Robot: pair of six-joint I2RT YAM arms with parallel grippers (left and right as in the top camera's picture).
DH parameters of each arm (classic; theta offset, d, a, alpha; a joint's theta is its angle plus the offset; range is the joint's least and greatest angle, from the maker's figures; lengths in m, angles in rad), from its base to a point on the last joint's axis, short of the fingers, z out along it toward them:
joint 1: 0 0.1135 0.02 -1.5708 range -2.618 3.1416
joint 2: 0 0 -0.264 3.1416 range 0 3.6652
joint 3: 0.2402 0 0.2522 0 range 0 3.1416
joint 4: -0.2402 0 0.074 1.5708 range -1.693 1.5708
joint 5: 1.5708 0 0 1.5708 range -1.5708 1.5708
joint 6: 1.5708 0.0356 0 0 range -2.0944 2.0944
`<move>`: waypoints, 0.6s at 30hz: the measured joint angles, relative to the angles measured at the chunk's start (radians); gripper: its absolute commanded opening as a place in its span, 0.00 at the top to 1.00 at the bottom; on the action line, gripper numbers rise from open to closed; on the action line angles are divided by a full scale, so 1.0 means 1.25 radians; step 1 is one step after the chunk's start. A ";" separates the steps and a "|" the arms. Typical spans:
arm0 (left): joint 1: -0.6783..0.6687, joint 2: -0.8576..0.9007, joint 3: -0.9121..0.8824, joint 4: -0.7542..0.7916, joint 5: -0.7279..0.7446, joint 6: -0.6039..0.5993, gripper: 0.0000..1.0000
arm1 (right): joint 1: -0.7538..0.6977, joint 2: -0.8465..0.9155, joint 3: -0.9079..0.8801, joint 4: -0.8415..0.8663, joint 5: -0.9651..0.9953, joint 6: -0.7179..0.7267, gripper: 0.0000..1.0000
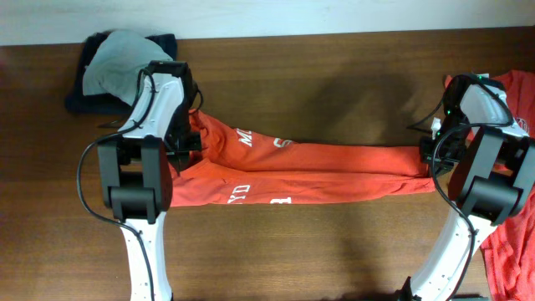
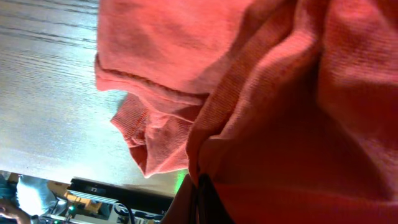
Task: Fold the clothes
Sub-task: 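Fold the top half down over the bottom half with both grippers, then lower the folded edge onto the shirt and open both grippers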
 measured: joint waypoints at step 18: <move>-0.002 0.000 0.002 -0.002 0.020 0.015 0.55 | -0.002 0.000 0.075 -0.098 -0.032 0.001 0.33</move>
